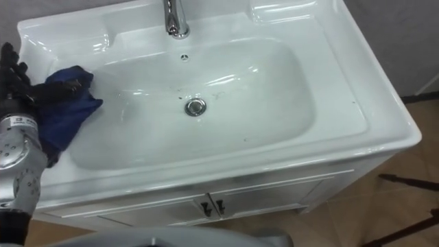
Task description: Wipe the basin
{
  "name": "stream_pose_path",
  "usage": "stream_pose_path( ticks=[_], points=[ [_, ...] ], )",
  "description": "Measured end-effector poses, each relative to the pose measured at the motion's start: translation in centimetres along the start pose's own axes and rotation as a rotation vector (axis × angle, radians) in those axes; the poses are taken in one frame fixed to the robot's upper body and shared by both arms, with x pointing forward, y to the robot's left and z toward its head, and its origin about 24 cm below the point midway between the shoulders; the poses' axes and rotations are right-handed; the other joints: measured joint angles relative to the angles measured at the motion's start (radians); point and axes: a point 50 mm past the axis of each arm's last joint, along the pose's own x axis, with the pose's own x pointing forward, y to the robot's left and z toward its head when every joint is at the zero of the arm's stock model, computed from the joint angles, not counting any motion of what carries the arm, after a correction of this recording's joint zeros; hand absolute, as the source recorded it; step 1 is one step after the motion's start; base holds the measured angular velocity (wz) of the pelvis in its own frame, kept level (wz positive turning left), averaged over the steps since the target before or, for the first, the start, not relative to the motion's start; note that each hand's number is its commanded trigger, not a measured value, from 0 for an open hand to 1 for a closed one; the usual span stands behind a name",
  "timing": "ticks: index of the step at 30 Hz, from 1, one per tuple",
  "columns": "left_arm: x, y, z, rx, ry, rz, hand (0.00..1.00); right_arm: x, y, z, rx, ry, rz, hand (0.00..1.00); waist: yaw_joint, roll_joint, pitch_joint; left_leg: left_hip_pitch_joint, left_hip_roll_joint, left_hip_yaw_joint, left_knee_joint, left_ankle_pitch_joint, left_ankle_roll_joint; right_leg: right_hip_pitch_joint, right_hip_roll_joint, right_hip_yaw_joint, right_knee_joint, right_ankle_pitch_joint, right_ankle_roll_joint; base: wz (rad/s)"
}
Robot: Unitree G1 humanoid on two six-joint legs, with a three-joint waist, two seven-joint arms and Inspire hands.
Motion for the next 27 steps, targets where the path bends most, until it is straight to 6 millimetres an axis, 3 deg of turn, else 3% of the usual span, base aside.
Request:
stream_pose_path(
  ticks=[7,14,17,27],
  points=[
    [-0.5,-0.6,0.1,-0.208,0.040,0.084,0.00,0.0,1.3,0.4,0.007,-0.006,0.016,0.00,0.011,-0.005,0.0032,0.000,0.000,0.003,0.000,0.000,0.000,-0.008,0.000,0.006,0.006,-0.010,-0.001,0.00],
    [-0.4,0.5,2.1,-0.340,-0.019,0.166,0.00,0.0,1.3,0.5,0.009,-0.017,0.014,0.00,0.025,0.000,0.0000,0.000,0.000,0.004,0.002,0.000,0.000,-0.020,0.001,0.014,0.022,-0.013,-0.002,-0.02],
    [-0.4,0.8,2.4,-0.347,-0.030,0.197,0.00,0.0,1.2,0.3,0.010,-0.012,0.011,0.00,0.026,0.007,-0.0044,0.000,0.000,0.004,0.001,0.000,0.000,-0.018,0.001,0.015,0.022,-0.013,-0.002,0.00],
    [-0.4,2.1,3.1,-0.342,-0.065,0.315,0.00,-0.1,1.0,-0.5,0.031,-0.002,0.007,0.00,0.041,0.028,-0.0051,-0.002,0.000,0.004,0.001,0.000,0.000,-0.011,0.001,0.014,0.020,-0.013,-0.002,0.00]
  ],
)
